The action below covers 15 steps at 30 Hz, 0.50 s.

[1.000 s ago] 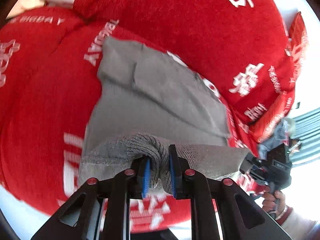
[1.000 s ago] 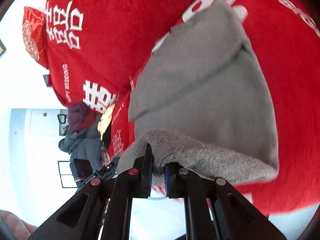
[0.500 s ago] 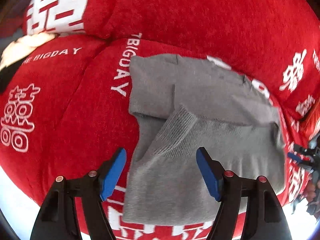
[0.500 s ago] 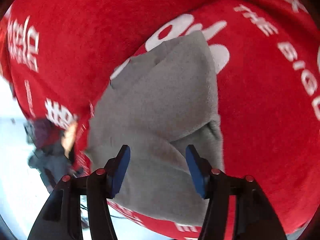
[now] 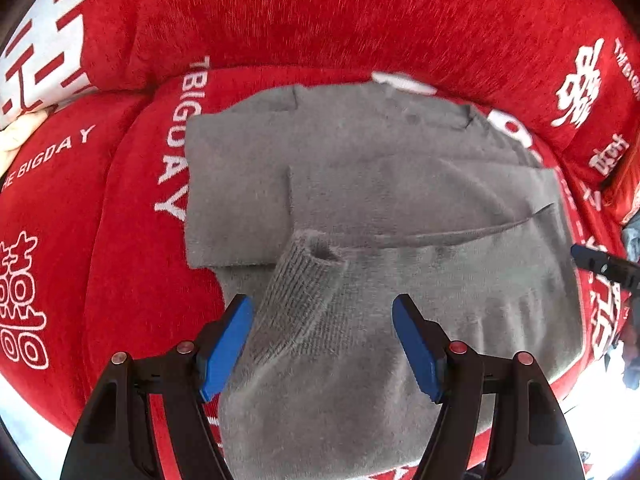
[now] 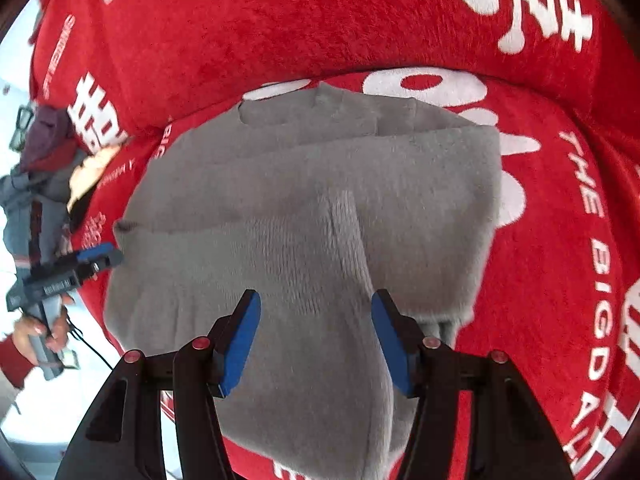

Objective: Fold small clothes

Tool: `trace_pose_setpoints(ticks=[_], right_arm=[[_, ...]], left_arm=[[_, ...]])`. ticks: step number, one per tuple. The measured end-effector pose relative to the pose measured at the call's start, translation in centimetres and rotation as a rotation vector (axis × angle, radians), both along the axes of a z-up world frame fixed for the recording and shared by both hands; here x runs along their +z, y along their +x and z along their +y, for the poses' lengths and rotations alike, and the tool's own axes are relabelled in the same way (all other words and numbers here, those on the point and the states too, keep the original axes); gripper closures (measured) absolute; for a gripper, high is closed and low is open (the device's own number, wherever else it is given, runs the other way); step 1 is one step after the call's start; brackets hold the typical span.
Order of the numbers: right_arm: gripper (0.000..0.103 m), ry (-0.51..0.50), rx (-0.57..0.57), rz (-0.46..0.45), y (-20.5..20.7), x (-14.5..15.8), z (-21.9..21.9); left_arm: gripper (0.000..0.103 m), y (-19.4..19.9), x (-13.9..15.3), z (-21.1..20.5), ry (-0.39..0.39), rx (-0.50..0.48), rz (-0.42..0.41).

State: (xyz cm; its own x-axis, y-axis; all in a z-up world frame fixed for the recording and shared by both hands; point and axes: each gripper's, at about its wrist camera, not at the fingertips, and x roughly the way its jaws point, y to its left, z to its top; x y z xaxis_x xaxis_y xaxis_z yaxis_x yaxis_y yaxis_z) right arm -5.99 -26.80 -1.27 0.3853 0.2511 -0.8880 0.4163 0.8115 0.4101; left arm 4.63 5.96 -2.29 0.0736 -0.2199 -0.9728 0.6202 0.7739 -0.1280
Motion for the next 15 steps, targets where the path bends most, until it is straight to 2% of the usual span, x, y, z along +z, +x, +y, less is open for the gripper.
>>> trace_pose_setpoints(ticks=[2, 8, 9, 10, 12, 13, 14, 15], right_arm=[[0.04, 0.047, -0.013, 0.001, 0.8, -0.8, -0.7], [0.041, 0.087, 0.024, 0.01, 1.8, -2.1, -0.8], [0.041, 0.084, 0.027, 0.011, 2.0, -2.4, -0.7], [0.044, 0.084, 0.024, 0.013, 2.2, -2.6, -0.7], [0.062, 0.094, 0.002, 0.023, 2.5, -3.1, -0.7], [0.087, 0.088, -0.004, 0.04, 2.7, -3.3, -0.7], [0.096, 0.075, -0.017, 0.068, 2.8, -3.7, -0.7], [0.096, 0.07, -0.037, 0.078, 2.6, -3.8, -0.7]], left_arm=[[0.03, 0.2, -0.6, -0.1, 0.008, 0.003, 0.009], [0.03, 0.3, -1.6, -0.2, -0.014, 0.006, 0.011], [0.032, 0.3, -1.6, -0.2, -0.027, 0.004, 0.005], [0.041, 0.3, -1.5, -0.3, -0.042, -0.003, 0.0], [0.087, 0.3, -1.7, -0.6, -0.053, -0.041, 0.019], [0.094, 0.3, -1.9, -0.7, -0.048, -0.05, 0.028], [0.095, 0.3, -2.0, -0.7, -0.051, -0.061, 0.034], [0.095, 0.2, -1.6, -0.5, -0.071, -0.07, 0.037]])
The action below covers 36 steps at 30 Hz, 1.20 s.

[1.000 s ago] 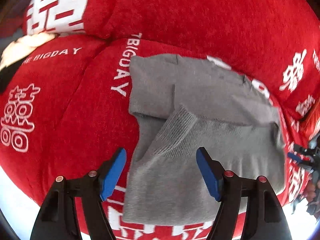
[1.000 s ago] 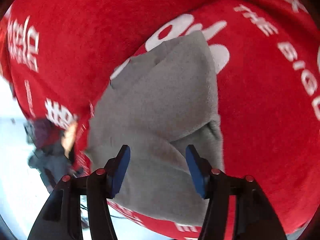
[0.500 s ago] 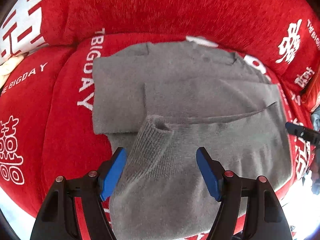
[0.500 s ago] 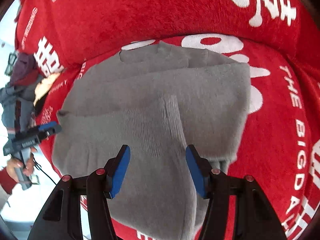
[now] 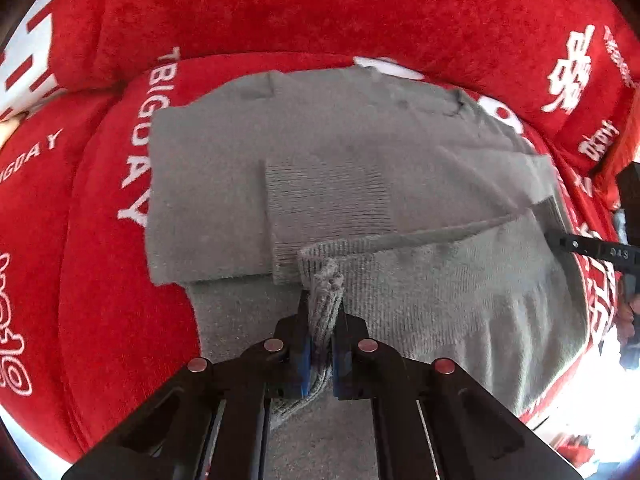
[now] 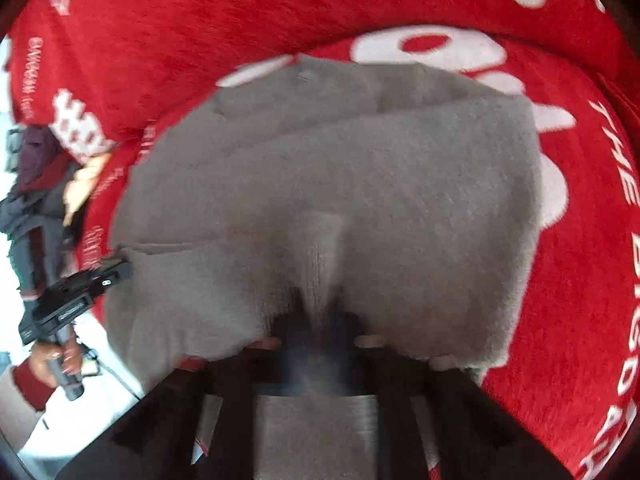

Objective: Fold small clothes

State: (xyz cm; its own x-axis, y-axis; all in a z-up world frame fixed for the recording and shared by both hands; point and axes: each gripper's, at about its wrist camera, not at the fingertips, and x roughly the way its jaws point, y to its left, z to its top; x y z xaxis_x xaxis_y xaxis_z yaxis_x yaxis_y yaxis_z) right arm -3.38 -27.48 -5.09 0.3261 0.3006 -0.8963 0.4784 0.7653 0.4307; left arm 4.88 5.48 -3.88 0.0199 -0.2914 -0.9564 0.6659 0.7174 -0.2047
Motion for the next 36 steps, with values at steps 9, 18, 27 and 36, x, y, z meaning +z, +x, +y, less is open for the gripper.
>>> trace_pose_setpoints(ticks=[9, 18, 27, 36], right_arm=[[0.097, -0.12, -0.065, -0.136, -1.4, 8.2, 0.5], [0.097, -0.224, -0.022, -0.193, 5.4, 11.0, -2.9], [0.097, -0.254, -0.037, -0.056, 10.5, 2.3, -7.0], [0.096, -0.267, -0.069, 0.014, 11.2, -1.4, -7.2]], left_arm=[[0.095, 2.3, 8.3, 1.9, -0.206, 0.065, 0.0], [0.095, 8.5, 7.9, -3.1, -0.235, 0.075, -0.094], [0.095, 12.2, 0.1, -6.6, -0.103, 0.139, -0.097], [0.035, 13.6, 0.0, -5.0, 0.028, 0.283, -0.228]])
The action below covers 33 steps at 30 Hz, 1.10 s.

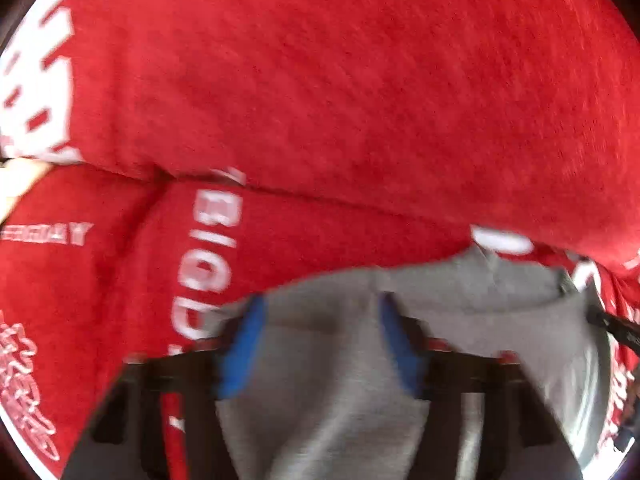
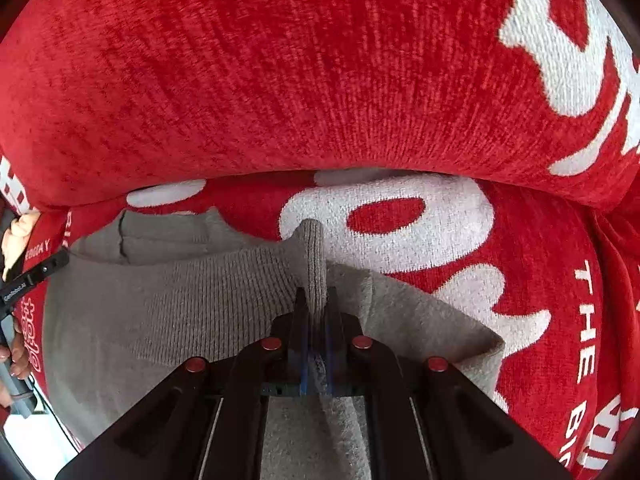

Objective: Fold small clothes

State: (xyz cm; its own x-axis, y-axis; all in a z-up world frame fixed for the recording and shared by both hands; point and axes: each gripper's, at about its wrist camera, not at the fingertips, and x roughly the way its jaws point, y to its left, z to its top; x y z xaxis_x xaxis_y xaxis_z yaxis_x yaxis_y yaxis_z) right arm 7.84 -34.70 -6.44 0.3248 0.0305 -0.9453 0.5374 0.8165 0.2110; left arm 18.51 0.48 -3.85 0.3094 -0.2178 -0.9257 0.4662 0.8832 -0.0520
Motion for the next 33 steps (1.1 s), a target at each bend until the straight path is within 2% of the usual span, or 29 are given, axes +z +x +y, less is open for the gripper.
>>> trace_pose_setpoints(ticks=[1, 2, 4, 9, 12, 14, 16, 19, 20, 22, 27, 28, 30, 31, 33], right_arm=[[0.096, 0.008, -0.009, 0.005, 0.0, 0.1, -0.1], [0.091, 0.009, -0.019, 0.01, -0.1, 0.3, -0.4], [0.086, 0.008, -0.045, 0.015, -0.5, 1.0, -1.0], [0.086, 0.057, -0.089, -0.042, -3.0, 3.7, -1.4], [0.086, 0.138, -0.087, -0.097, -5.1, 5.1, 0.2], [0.086, 0.181, -0.073, -0.122, -6.0, 5.3, 1.3], [0.086, 0.23, -0.056, -0.12, -6.9, 4.7, 2.8], [0.087, 0.25, -0.071, -0.052, -8.1, 2.1, 4.0], [0.088, 0.265, -0.092, -0.038, -8.6, 1.1, 4.0], [0.089, 0.311, -0.158, -0.084, -10.7, 0.4, 3.1], [0.087, 0.293, -0.25, -0.082, -14.2, 1.6, 1.6], [0.085, 0.296, -0.259, -0.083, -15.0, 2.0, 1.5], [0.064, 0.292, -0.277, -0.082, -16.6, 2.8, 1.8], [0.05, 0.293, -0.286, -0.083, -17.4, 3.1, 2.0], [0.049, 0.301, -0.298, -0.09, -19.2, 3.4, 2.2]], left_arm=[[0.035, 0.0, 0.5, 0.3, -0.002, 0.002, -0.004], [0.035, 0.1, 1.0, 0.7, -0.007, -0.003, 0.005], [0.035, -0.2, 2.0, 1.4, -0.018, -0.021, 0.018], [0.035, -3.1, 4.6, 2.1, -0.109, -0.143, 0.091], [0.035, -5.2, 4.4, 1.1, -0.168, -0.219, 0.177], [0.035, -6.4, 3.1, 0.5, -0.181, -0.246, 0.214], [0.035, -6.3, 1.8, -0.3, -0.159, -0.225, 0.232], [0.035, -5.1, -1.0, 0.2, -0.104, -0.142, 0.239], [0.035, -4.7, -1.4, 0.6, -0.115, -0.126, 0.247], [0.035, -4.4, -1.3, 1.3, -0.148, -0.115, 0.262], [0.035, -5.2, 1.0, 2.8, -0.086, -0.108, 0.209], [0.035, -5.5, 1.4, 3.2, -0.089, -0.107, 0.208], [0.035, -6.6, 2.4, 4.3, -0.091, -0.108, 0.206], [0.035, -7.1, 2.6, 4.7, -0.088, -0.11, 0.21], [0.035, -8.5, 3.0, 6.0, -0.077, -0.11, 0.221]])
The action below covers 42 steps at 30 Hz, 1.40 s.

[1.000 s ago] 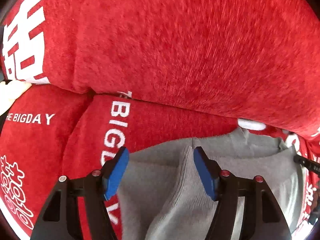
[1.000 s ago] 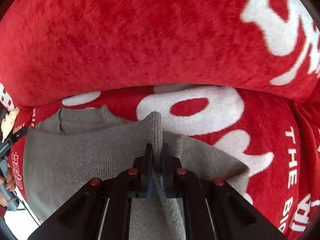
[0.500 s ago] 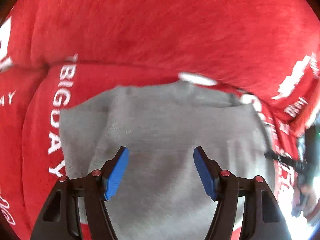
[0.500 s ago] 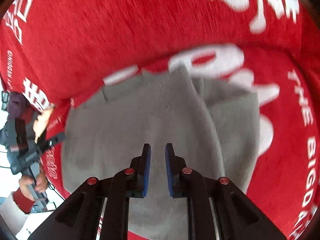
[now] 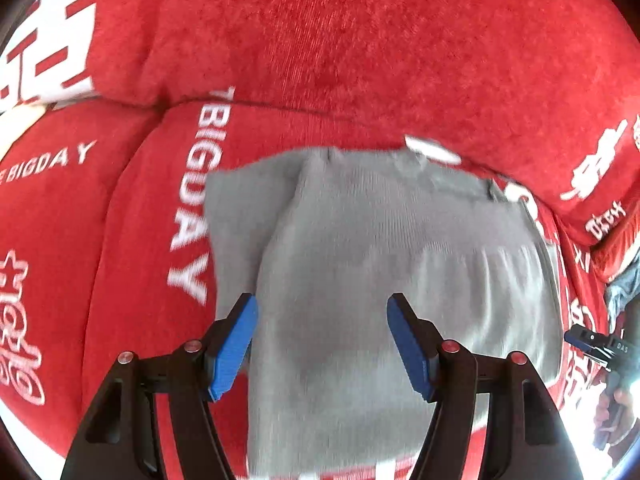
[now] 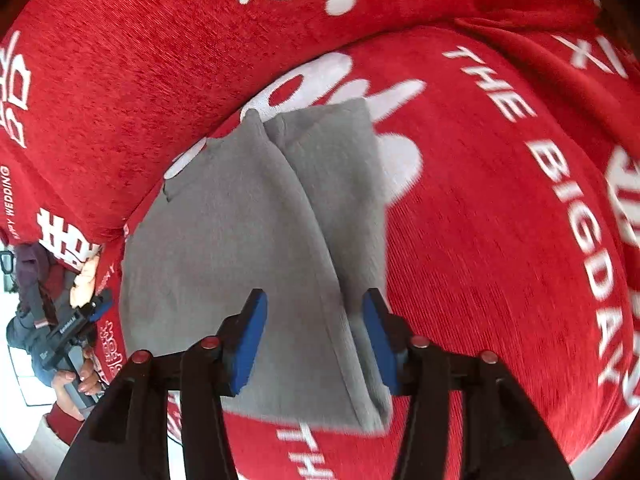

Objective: Fold small clothes

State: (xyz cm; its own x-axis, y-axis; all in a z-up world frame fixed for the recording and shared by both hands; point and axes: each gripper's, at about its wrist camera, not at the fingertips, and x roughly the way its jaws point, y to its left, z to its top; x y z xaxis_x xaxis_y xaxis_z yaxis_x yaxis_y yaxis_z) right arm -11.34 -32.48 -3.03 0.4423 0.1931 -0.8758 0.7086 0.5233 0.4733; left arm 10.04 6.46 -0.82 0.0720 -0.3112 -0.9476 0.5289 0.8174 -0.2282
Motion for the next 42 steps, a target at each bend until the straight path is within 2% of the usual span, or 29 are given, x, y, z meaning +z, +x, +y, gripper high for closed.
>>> trace_pose_setpoints(ticks=[4, 6, 7, 8, 9, 13, 17, 22, 26, 27, 32, 36, 42], right_arm=[[0.049, 0.049, 0.034, 0.025, -1.9, -0.8, 1.8], [0.053, 0.046, 0.063, 0.052, -1.8, -1.5, 2.5], [0.066, 0.053, 0.073, 0.057, -1.6, -1.9, 2.8], [0.09, 0.057, 0.084, 0.071, -1.3, -2.3, 2.9], [0.097, 0.053, 0.093, 0.084, -1.3, -2.4, 3.0], [0.097, -0.028, 0.174, 0.086, -0.8, -0.8, 3.9], [0.097, -0.029, 0.154, 0.14, -1.9, -2.1, 3.7], [0.097, 0.006, 0.087, 0.134, -3.3, -3.0, 3.1], [0.083, 0.017, 0.04, 0.16, -4.1, -2.3, 3.6], [0.083, 0.019, 0.036, 0.158, -4.3, -1.9, 3.9], [0.062, 0.018, 0.036, 0.129, -4.4, -0.1, 6.2], [0.061, 0.05, 0.061, 0.101, -3.4, 0.4, 8.6], [0.053, 0.172, 0.14, 0.023, 0.2, -0.4, 13.5]], left_arm=[[0.035, -2.3, 0.0, 2.0, 0.022, 0.026, 0.027], [0.035, -3.3, -0.2, 2.6, 0.043, 0.037, 0.031], [0.035, -3.7, -0.4, 2.6, 0.051, 0.039, 0.035], [0.035, -4.1, -0.5, 2.8, 0.064, 0.041, 0.041], [0.035, -4.4, -0.3, 3.2, 0.072, 0.041, 0.041], [0.035, -5.6, -0.1, 4.0, 0.099, 0.029, 0.023], [0.035, -6.3, -0.9, 5.1, 0.138, 0.048, 0.039], [0.035, -6.5, -1.4, 6.7, 0.143, 0.087, 0.072], [0.035, -6.1, -1.5, 7.7, 0.132, 0.114, 0.1], [0.035, -6.0, -1.5, 7.9, 0.129, 0.121, 0.106], [0.035, -6.0, -1.4, 8.3, 0.142, 0.122, 0.106], [0.035, -6.5, -1.4, 8.4, 0.134, 0.12, 0.111], [0.035, -6.9, -1.7, 9.5, 0.113, 0.13, 0.127]])
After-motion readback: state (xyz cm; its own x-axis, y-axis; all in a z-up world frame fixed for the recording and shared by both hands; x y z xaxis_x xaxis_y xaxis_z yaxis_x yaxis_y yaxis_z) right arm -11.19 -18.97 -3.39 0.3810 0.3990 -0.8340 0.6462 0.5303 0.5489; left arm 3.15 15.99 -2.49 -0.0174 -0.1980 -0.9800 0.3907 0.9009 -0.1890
